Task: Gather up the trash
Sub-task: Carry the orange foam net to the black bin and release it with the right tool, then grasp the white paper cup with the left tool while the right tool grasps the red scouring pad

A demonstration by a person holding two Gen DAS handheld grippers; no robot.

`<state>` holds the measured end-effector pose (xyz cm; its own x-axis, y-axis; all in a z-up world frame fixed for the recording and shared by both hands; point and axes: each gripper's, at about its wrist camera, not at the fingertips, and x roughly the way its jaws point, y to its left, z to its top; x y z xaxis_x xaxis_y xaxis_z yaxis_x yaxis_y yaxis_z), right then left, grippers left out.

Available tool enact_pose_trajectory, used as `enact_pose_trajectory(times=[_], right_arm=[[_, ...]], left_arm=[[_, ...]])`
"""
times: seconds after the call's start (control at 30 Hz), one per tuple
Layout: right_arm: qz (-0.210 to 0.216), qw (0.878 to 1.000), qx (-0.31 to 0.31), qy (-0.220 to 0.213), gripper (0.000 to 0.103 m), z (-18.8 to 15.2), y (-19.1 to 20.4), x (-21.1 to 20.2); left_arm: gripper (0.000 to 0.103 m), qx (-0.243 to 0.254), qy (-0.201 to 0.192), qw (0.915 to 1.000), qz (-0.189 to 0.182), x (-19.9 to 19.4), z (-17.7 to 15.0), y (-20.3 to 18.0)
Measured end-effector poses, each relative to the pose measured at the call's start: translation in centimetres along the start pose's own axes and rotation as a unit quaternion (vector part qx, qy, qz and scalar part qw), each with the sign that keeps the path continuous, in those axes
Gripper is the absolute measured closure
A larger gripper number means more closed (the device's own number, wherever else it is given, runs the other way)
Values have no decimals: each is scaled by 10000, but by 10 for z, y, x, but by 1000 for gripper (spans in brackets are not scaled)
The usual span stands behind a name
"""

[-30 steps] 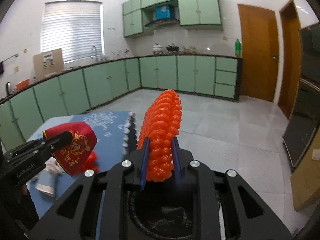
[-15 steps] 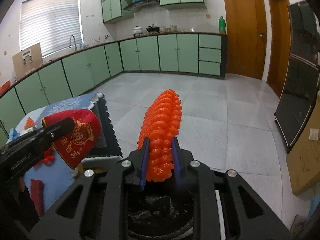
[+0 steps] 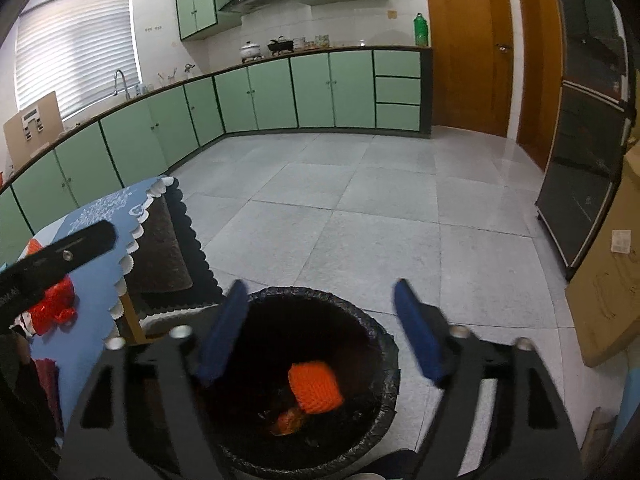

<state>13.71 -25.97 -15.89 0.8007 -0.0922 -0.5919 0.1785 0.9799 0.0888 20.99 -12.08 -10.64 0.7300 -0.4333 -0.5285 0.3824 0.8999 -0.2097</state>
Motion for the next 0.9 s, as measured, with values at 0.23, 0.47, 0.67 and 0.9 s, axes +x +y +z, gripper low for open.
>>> enact_pose_trajectory(times=[0.23,0.47,0.67,0.9], right_arm=[[303,9989,136,-316,9,8,25,-39],[824,9954,0,-495,8,6,73,-71],[1169,9910,-242,-601,8,-14,123,-88],[1369,9880,-610,-372,9,-44,177,-83]], left_arm=[[21,5,-344,9983,473,-60,7,33],[18,-213,-440,9922,1146,-126,-11,81],[18,-431,-478,9822,1764,-163,-44,115],[18,-530,-300,9750,2138,-179,-76,141]])
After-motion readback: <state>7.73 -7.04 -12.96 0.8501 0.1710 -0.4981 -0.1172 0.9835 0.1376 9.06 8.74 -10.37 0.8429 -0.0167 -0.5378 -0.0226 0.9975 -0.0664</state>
